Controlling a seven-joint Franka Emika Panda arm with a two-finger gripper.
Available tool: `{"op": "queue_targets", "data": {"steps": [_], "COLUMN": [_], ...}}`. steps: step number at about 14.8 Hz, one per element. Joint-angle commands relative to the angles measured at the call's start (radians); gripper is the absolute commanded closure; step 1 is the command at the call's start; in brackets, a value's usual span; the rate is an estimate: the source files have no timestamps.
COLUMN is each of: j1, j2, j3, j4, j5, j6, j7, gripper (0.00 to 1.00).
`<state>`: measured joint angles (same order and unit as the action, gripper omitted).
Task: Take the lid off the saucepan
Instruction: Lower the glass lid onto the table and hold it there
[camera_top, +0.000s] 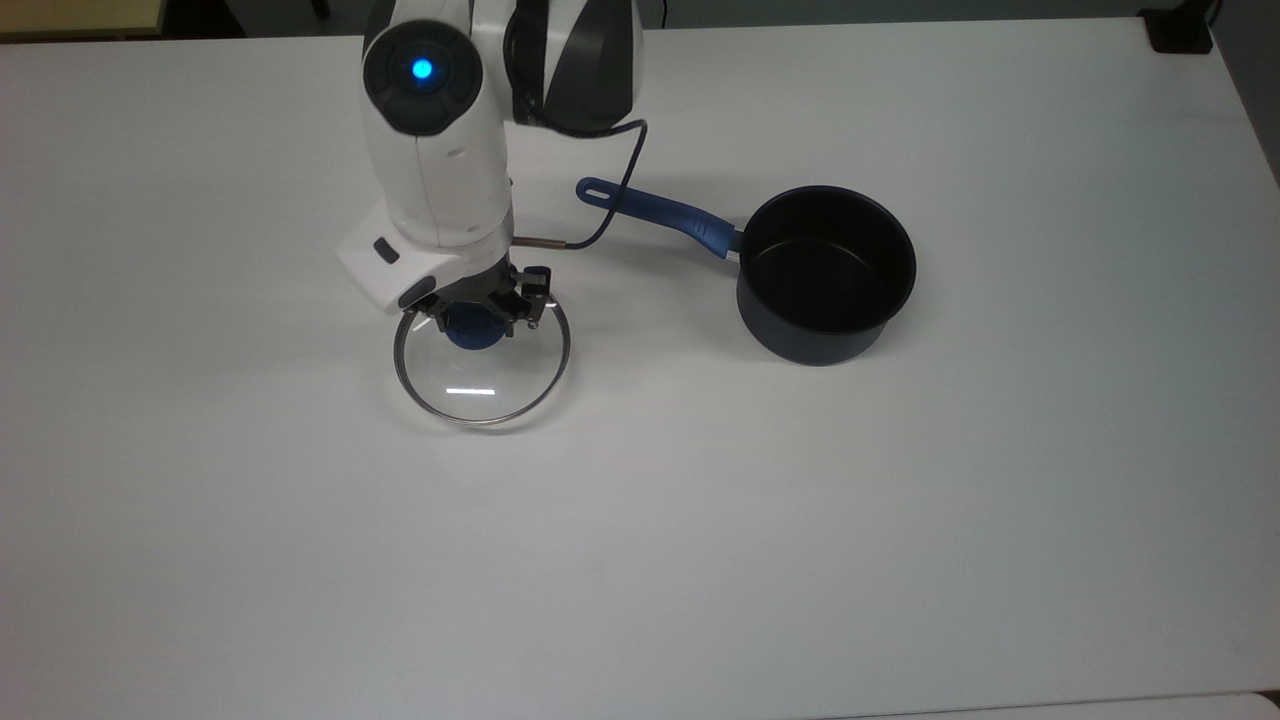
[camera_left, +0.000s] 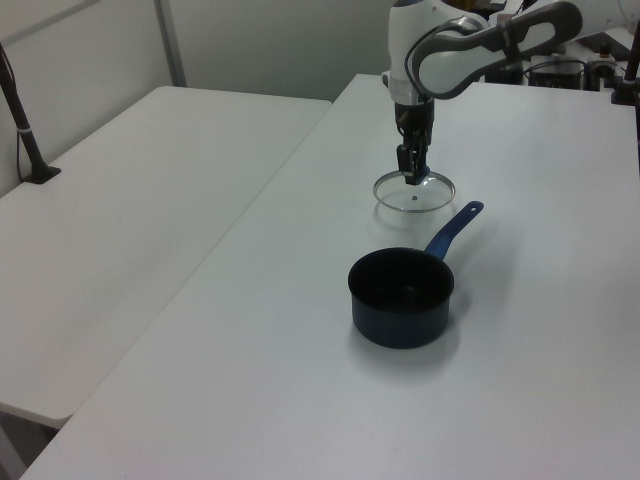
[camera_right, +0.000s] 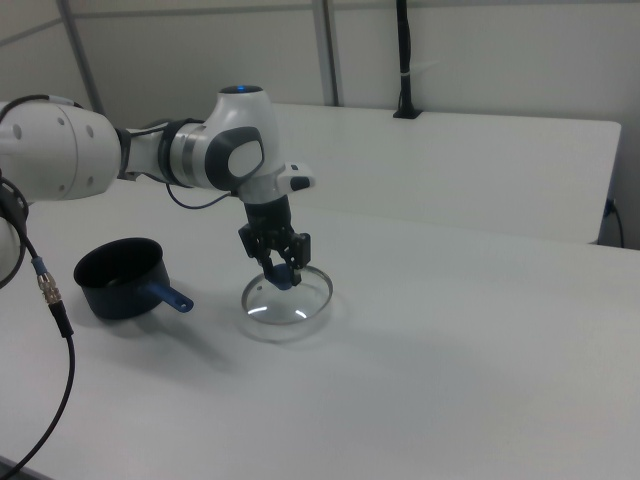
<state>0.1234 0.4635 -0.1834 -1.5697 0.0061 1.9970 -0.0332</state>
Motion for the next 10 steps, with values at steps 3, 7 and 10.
{"op": "queue_targets", "data": {"steps": [3,7,10], "j1": [-0.002,-0.002,-0.002], "j2": [0.009,0.015,0.015], "j3": [0.005,0.005,0.005], "j4": [-0.03,-0.033,-0.035], "j5": [-0.034,-0.034,-0.034], "j6": [0.058,0.063,0.063], "j7": [-0.014,-0.014,-0.013], "gripper": [0.65,0.62,0.55]}}
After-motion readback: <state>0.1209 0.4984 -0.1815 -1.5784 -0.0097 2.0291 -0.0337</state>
